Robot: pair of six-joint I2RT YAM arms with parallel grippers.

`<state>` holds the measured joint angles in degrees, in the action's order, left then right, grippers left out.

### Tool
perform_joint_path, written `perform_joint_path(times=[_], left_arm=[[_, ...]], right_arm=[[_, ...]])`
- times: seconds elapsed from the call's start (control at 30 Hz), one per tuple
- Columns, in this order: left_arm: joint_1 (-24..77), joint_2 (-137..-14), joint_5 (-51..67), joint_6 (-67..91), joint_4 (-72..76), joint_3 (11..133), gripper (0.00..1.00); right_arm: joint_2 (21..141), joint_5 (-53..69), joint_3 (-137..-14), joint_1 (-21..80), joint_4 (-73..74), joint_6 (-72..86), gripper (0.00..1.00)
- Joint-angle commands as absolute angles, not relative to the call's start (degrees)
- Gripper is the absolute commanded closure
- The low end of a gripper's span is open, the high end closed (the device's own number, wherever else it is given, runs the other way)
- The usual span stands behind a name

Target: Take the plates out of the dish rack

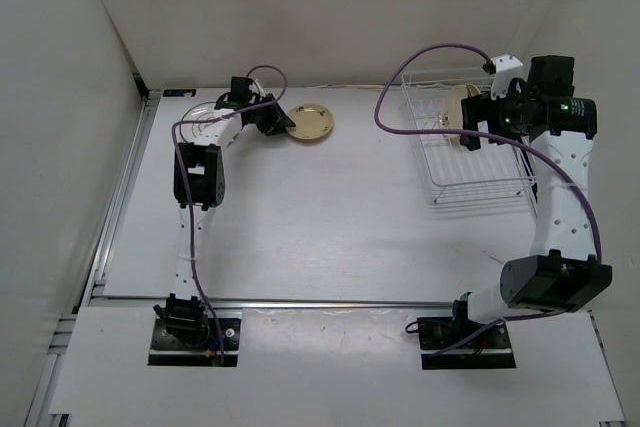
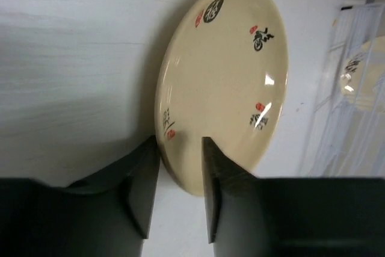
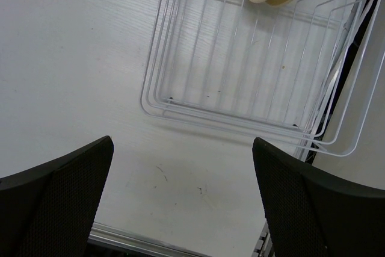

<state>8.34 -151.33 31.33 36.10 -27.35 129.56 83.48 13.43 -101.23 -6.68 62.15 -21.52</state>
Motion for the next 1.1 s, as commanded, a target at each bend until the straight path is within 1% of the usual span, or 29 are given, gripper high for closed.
perform_joint_path(times=[0.0, 0.03, 0.07, 0.13, 0.17, 0.2, 0.23, 0.33, 0.5, 0.7, 0.8, 0.83, 0.87, 0.93, 0.97, 1.07], left_arm=[[7.5, -148.1, 28.7, 35.9, -26.3, 127.4, 0.53], [7.5, -148.1, 28.1, 35.9, -26.9, 127.4, 0.43], [7.5, -147.5, 27.3, 35.4, -26.9, 127.4, 0.28], [7.5, -146.3, 26.5, 34.2, -27.5, 126.3, 0.17], [7.5, -145.7, 24.5, 33.7, -28.0, 125.8, 0.13], [7.5, -144.2, 23.2, 33.7, -28.6, 125.2, 0.07], [7.5, -143.1, 21.9, 33.7, -29.1, 124.3, 0.04], [7.5, -138.6, 17.7, 32.4, -31.0, 120.6, 0.01], [7.5, -130.5, 15.0, 23.8, -32.9, 118.8, 0.01], [7.5, -118.3, 14.4, 14.6, -34.6, 114.7, 0.01], [7.5, -112.8, 17.5, 10.3, -35.2, 111.0, 0.01], [7.5, -111.5, 18.1, 9.4, -35.2, 110.0, 0.01], [7.5, -109.2, 18.1, 8.7, -36.0, 109.1, 0.01], [7.5, -106.9, 18.9, 7.4, -36.6, 106.1, 0.01], [7.5, -104.6, 17.9, 6.7, -36.6, 105.0, 0.01], [7.5, -101.4, 15.6, 5.6, -37.6, 101.4, 0.01]], right_arm=[[81.8, 14.0, -100.0, -6.7, 61.6, -22.2, 0.01], [81.8, 14.0, -100.0, -6.7, 61.6, -22.2, 0.01], [81.8, 13.5, -100.0, -6.7, 61.0, -22.2, 0.01], [82.3, 12.5, -100.0, -6.7, 60.4, -22.2, 0.01], [82.4, 10.8, -100.0, -6.7, 59.5, -22.2, 0.01], [82.4, 9.5, -100.0, -6.7, 58.1, -22.2, 0.01], [83.0, 8.1, -100.0, -6.7, 57.3, -22.8, 0.01], [84.3, 2.2, -100.0, -6.2, 52.9, -23.3, 0.01], [91.1, -3.4, -105.3, -6.2, 52.0, -22.8, 0.01], [101.6, -4.9, -113.2, -6.2, 51.4, -18.0, 0.01], [106.9, -4.0, -118.6, -6.2, 50.2, -17.5, 0.05], [108.4, -4.0, -122.4, -6.2, 50.2, -17.0, 0.07], [111.4, -3.3, -124.3, -6.2, 50.2, -17.0, 0.14], [114.1, -1.9, -128.5, -6.2, 49.7, -16.4, 0.22], [116.1, -1.8, -129.5, -6.2, 49.7, -16.4, 0.34], [119.3, -1.3, -131.6, -6.2, 49.0, -15.9, 0.51]])
